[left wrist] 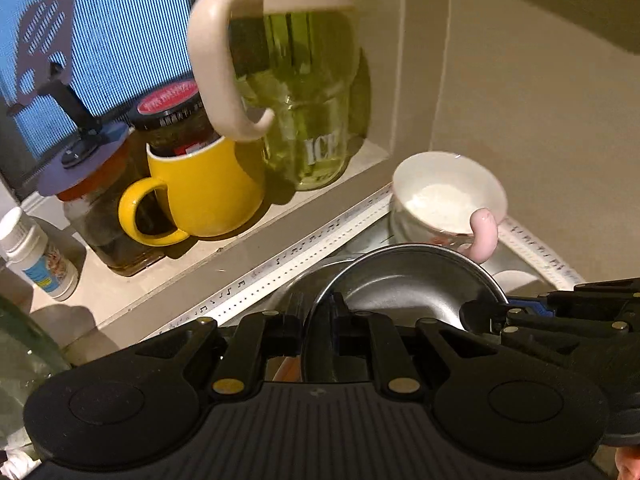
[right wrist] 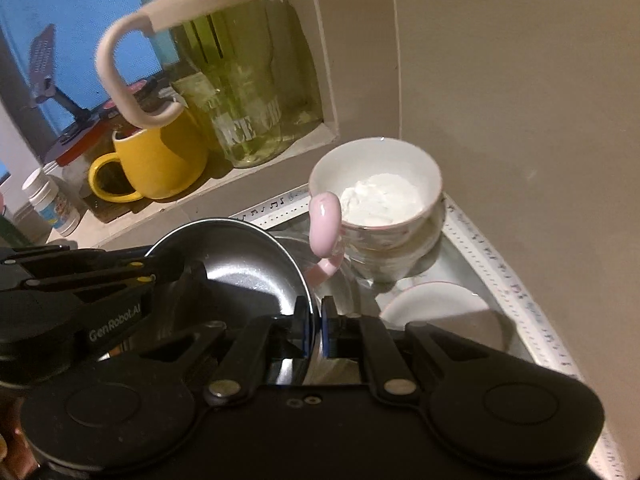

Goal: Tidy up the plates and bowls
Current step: 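Lift the pot with both grippers and carry it toward the stainless bowl, then lower the pot into the large stainless bowl and open both grippers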

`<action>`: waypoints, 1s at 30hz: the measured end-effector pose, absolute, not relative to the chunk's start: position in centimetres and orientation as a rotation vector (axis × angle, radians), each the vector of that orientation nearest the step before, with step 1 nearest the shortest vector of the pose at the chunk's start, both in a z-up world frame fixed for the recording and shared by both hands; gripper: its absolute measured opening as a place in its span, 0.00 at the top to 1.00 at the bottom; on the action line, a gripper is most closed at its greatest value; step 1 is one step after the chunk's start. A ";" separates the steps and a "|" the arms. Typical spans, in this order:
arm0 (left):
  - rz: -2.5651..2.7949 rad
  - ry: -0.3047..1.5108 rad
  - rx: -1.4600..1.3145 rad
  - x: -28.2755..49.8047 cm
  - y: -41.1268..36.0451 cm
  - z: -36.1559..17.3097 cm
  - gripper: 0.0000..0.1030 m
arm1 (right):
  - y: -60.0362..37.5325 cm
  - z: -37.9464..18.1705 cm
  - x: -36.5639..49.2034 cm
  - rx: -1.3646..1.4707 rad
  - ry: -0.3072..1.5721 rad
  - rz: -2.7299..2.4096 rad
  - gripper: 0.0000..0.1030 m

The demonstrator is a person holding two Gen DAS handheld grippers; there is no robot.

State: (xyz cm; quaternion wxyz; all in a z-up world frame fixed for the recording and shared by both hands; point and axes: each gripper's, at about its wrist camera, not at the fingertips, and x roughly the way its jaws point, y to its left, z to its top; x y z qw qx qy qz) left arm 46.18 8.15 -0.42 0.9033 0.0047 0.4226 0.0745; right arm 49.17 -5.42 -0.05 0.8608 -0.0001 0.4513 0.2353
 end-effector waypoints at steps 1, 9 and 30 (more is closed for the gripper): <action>0.153 0.879 0.013 46.5 8.3 -0.8 0.87 | -5.2 -0.4 49.5 0.004 0.954 0.492 0.93; 0.146 0.921 0.011 48.1 9.2 -3.8 0.87 | -3.9 -2.8 50.9 0.004 1.004 0.483 0.92; 0.133 0.969 0.058 49.4 9.0 -6.8 0.83 | -2.3 -5.9 51.4 -0.050 1.071 0.502 0.91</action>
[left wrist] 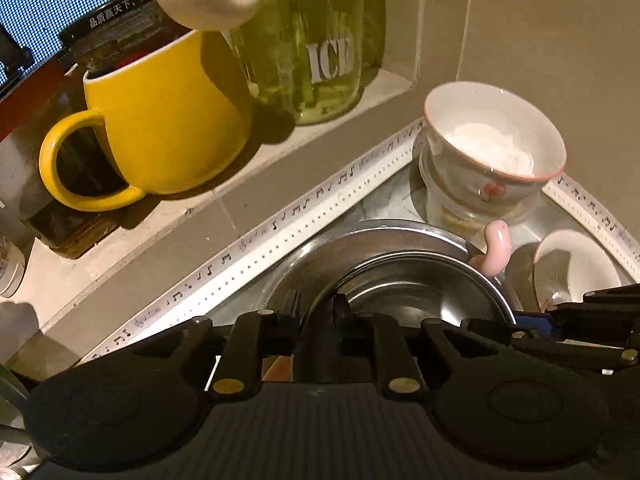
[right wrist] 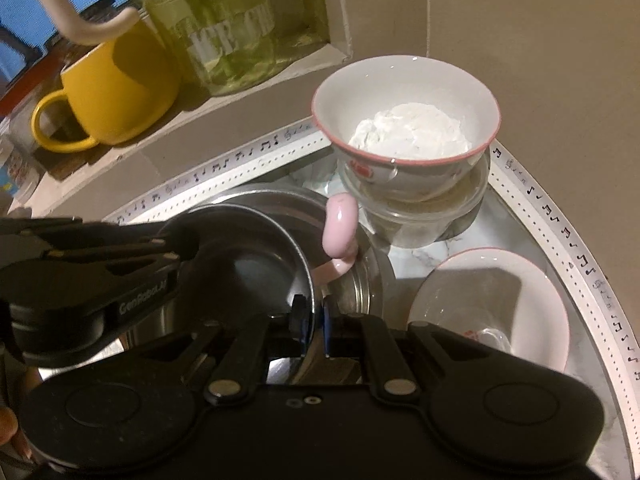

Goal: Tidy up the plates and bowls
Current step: 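Lower the pot into the large stainless bowl and open both grippers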

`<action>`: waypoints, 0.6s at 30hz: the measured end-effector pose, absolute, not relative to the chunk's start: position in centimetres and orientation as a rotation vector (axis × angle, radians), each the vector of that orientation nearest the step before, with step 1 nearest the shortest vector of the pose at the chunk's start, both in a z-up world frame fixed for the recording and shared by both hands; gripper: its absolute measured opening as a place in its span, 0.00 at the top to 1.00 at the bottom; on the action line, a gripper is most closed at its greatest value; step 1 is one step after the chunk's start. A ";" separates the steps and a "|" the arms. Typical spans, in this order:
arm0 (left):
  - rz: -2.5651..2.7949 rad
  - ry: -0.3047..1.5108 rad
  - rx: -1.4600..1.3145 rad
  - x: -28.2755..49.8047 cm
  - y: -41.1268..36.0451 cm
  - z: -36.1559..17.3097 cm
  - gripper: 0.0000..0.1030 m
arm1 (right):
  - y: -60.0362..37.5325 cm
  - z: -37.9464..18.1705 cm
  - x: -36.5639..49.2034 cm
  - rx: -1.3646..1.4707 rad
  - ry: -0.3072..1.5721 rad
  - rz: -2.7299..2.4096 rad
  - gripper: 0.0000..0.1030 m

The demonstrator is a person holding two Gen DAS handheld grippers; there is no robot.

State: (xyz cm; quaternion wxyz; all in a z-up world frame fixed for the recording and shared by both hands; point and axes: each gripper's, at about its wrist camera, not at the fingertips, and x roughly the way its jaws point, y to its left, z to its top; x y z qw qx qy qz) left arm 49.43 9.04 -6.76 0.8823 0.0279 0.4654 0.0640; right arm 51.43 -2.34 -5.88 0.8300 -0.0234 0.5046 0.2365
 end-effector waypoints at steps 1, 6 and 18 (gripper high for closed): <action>0.128 0.968 0.072 49.3 8.9 -6.8 0.83 | -2.2 -6.0 51.2 -0.063 1.071 0.505 0.91; 0.128 0.972 0.094 49.2 8.7 -7.1 0.83 | -2.1 -5.9 50.6 -0.100 1.072 0.513 0.91; 0.164 1.009 0.078 49.7 9.5 -8.6 0.83 | -1.5 -5.3 51.2 -0.135 1.087 0.550 0.79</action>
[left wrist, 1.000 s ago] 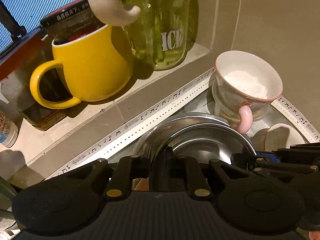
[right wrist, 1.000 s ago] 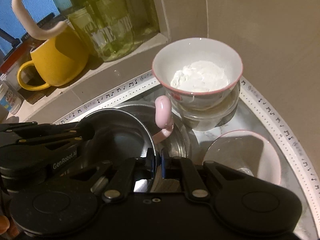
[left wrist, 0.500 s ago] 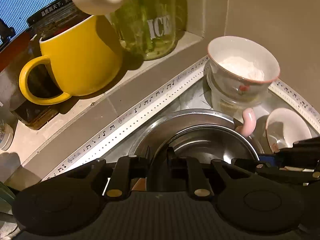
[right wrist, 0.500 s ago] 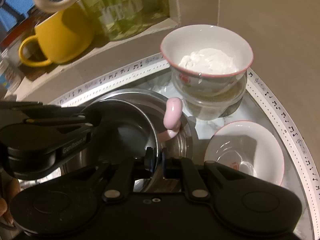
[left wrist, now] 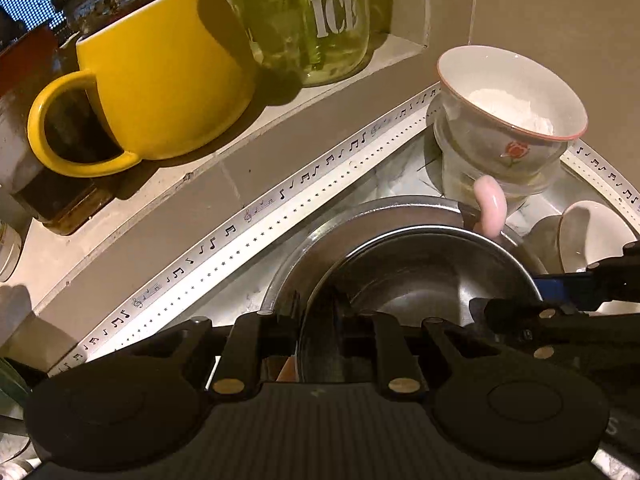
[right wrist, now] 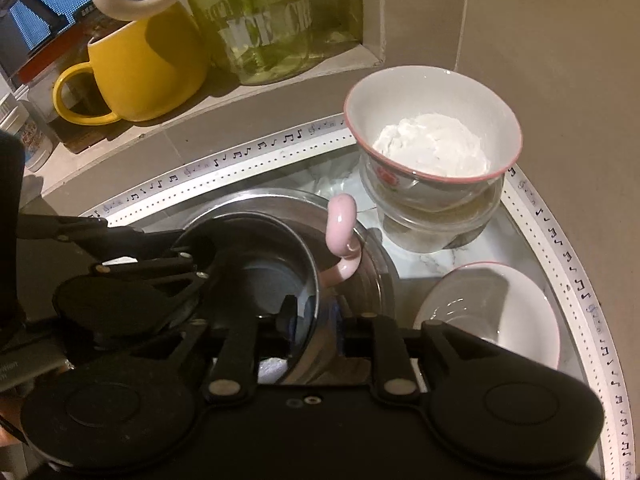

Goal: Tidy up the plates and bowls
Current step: 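Lower the pot into the large stainless bowl and open both grippers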

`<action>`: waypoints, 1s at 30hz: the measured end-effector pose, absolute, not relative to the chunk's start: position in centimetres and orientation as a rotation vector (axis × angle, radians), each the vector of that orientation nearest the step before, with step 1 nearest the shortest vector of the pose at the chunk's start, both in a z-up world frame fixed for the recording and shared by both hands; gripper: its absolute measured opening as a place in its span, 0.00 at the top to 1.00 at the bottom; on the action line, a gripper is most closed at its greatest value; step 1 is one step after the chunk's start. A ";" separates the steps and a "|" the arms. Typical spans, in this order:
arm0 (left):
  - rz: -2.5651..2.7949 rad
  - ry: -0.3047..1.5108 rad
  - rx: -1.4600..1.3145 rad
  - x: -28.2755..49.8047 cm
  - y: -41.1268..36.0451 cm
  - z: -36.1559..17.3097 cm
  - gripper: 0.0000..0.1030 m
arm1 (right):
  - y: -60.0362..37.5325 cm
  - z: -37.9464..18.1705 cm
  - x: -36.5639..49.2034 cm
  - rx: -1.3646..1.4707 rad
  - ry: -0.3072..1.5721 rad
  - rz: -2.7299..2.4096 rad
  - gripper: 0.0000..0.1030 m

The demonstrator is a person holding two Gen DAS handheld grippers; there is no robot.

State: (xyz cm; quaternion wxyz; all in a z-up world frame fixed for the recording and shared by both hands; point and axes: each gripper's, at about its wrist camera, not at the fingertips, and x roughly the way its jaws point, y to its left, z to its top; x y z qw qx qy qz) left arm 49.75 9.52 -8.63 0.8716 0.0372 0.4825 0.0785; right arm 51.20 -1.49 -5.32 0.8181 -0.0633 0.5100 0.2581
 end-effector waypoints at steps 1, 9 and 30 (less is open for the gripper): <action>0.166 1.009 0.078 49.8 9.5 -8.7 0.83 | -1.6 -5.4 51.3 -0.131 1.094 0.553 0.76; 0.187 1.009 0.058 49.9 9.5 -8.6 0.83 | -3.2 -4.7 51.0 -0.090 1.093 0.576 0.61; 0.093 0.960 -0.018 45.7 7.8 -3.0 0.83 | -8.2 -0.3 47.4 -0.072 1.024 0.582 0.51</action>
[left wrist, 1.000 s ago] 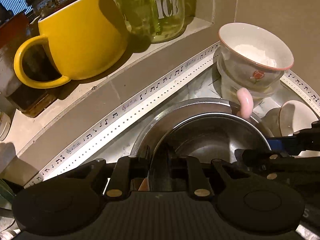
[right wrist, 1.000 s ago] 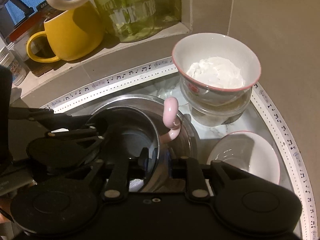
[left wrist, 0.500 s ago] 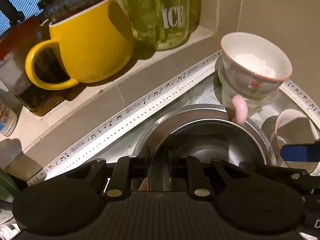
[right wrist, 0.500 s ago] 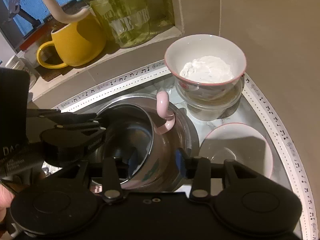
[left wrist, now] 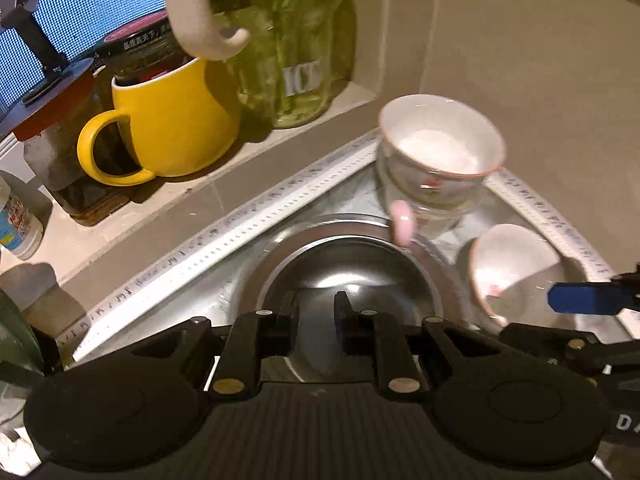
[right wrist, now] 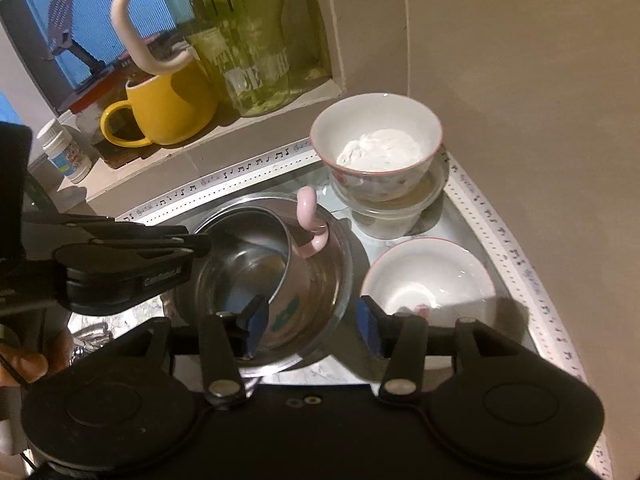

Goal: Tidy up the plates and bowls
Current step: 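Lower the pot into the large stainless bowl and open both grippers, then move both grippers to the white tulip-print bowl with pink rim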

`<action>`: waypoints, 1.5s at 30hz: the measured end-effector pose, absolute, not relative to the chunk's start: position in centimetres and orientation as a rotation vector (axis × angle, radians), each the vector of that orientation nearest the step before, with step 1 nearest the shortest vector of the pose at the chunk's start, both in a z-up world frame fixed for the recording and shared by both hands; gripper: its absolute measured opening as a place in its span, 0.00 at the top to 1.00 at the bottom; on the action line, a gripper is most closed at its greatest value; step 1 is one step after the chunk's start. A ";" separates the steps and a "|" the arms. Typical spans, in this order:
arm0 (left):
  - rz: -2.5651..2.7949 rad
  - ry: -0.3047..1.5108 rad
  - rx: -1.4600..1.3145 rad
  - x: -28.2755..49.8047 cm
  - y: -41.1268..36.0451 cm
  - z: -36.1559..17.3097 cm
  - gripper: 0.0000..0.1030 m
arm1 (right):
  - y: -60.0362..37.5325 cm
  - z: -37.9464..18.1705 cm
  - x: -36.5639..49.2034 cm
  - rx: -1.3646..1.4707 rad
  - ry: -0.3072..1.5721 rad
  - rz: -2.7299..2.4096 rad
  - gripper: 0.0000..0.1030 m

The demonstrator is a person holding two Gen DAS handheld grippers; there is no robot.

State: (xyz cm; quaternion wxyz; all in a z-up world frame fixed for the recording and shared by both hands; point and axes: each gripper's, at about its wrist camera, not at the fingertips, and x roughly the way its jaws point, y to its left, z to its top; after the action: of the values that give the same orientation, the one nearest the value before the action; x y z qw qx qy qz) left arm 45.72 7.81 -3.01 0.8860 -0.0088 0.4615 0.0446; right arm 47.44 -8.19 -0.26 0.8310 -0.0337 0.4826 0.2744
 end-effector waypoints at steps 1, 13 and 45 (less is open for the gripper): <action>0.084 0.958 -0.020 45.4 7.5 -2.7 0.83 | -8.4 0.0 47.2 -0.074 1.019 0.582 0.51; -0.020 0.940 -0.046 41.5 4.2 -0.2 0.83 | -12.4 2.1 44.6 -0.081 0.969 0.557 0.47; -0.135 0.890 -0.080 44.4 -2.8 -0.3 0.20 | -21.3 -0.2 40.7 0.036 0.921 0.424 0.06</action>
State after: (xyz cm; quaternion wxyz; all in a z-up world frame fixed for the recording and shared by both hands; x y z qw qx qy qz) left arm 44.43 -2.80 -0.35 0.8997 -0.0386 0.4299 -0.0653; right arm 40.66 -21.29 -0.22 0.8741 0.0172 0.4409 0.2031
